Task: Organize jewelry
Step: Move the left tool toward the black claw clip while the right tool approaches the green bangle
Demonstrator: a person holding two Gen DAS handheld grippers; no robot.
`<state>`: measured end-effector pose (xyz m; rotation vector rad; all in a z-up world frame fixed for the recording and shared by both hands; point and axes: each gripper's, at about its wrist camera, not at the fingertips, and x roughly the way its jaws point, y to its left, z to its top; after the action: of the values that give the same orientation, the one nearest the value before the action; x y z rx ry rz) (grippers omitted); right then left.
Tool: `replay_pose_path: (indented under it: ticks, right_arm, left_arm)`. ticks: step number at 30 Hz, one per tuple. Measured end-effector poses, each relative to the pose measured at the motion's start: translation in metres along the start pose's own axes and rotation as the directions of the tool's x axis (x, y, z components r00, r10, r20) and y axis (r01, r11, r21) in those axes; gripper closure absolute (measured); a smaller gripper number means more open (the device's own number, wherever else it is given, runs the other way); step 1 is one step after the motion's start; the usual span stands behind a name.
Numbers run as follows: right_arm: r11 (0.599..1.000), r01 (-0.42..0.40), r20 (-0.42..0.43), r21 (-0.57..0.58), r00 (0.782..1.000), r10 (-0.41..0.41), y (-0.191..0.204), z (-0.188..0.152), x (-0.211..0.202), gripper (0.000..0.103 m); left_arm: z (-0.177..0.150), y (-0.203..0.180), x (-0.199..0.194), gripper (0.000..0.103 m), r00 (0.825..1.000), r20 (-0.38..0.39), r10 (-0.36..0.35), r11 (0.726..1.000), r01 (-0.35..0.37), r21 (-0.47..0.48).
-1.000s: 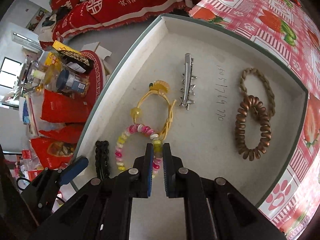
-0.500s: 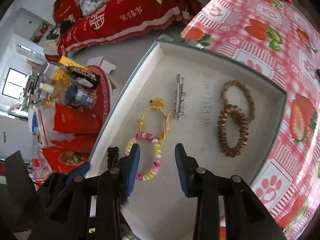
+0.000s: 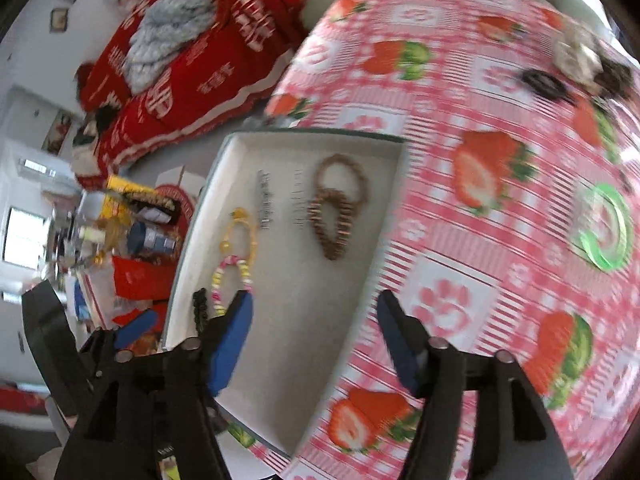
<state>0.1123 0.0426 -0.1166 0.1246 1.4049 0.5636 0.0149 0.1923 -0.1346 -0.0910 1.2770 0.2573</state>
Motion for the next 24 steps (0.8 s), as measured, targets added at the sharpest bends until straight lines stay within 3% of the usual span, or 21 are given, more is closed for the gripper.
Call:
replay_pose_path:
  ticks: [3, 6, 16, 24]
  right_arm:
    - [0.998, 0.026, 0.028, 0.062, 0.999, -0.028, -0.030, -0.010, -0.022, 0.029]
    - [0.991, 0.061, 0.045, 0.119, 0.997, -0.067, -0.058, -0.020, -0.038, 0.019]
    - [0.935, 0.145, 0.053, 0.322, 0.984, -0.171, -0.157, -0.065, -0.084, 0.019]
    - [0.887, 0.199, 0.035, 0.417, 0.971, -0.234, -0.209, -0.100, -0.104, 0.018]
  left_arm:
    - [0.006, -0.021, -0.007, 0.000, 1.000, 0.016, -0.025, 0.999, 0.024, 0.045]
    - [0.010, -0.044, -0.011, 0.000, 0.998, 0.020, -0.052, 0.995, 0.051, 0.088]
    - [0.012, -0.126, -0.027, 0.000, 0.990, 0.020, -0.137, 0.963, 0.128, 0.237]
    - [0.004, -0.180, -0.029, 0.000, 0.984, -0.010, -0.178, 0.929, 0.171, 0.329]
